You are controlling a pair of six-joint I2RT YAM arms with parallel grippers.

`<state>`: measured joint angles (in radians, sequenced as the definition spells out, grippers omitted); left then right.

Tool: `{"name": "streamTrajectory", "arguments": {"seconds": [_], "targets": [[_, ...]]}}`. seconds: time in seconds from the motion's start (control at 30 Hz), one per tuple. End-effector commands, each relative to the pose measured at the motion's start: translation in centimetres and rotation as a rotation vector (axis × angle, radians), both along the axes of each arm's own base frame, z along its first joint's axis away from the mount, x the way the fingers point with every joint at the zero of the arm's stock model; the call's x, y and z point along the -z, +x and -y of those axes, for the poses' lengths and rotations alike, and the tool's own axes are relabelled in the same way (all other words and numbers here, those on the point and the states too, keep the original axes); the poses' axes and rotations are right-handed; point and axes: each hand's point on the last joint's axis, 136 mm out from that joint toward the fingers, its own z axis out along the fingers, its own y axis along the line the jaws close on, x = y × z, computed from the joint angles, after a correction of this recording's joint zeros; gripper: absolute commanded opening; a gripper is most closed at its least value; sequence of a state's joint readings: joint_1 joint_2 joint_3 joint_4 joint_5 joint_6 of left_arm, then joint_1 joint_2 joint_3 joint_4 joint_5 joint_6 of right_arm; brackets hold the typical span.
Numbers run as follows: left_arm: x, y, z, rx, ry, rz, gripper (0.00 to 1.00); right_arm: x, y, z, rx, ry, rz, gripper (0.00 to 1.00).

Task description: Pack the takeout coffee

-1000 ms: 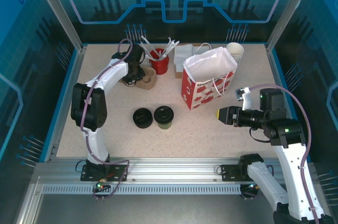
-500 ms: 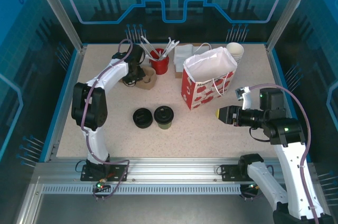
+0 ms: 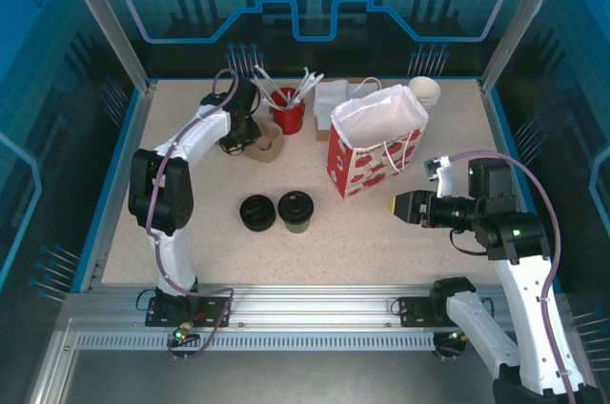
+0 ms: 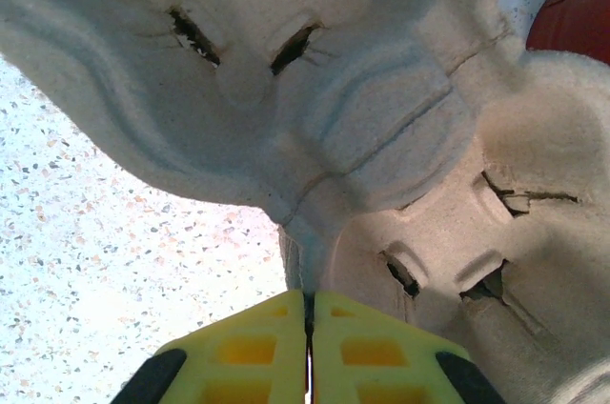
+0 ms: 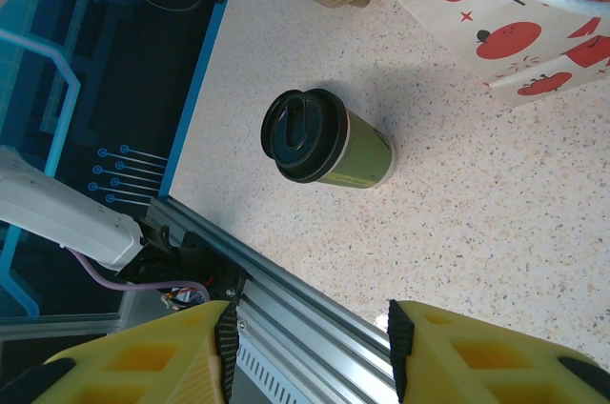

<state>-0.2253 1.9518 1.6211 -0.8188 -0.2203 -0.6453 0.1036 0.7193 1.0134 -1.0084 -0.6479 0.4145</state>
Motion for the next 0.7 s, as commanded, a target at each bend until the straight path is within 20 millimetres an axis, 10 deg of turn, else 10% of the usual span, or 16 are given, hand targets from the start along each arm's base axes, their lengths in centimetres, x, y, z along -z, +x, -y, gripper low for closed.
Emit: {"name": "streamTrajectory", "arguments": {"seconds": [0.0, 0.67], "targets": [[-1.3, 0.0, -0.1, 0.017, -0.006, 0.008, 0.07, -1.1, 0.3, 0.0, 0.003, 0.026, 0.028, 0.47], [-7.1, -1.1, -0.4, 0.002, -0.099, 0.167, 0.0, -1.8, 0.4, -0.1, 0.01, 0.039, 0.041, 0.48]]}}
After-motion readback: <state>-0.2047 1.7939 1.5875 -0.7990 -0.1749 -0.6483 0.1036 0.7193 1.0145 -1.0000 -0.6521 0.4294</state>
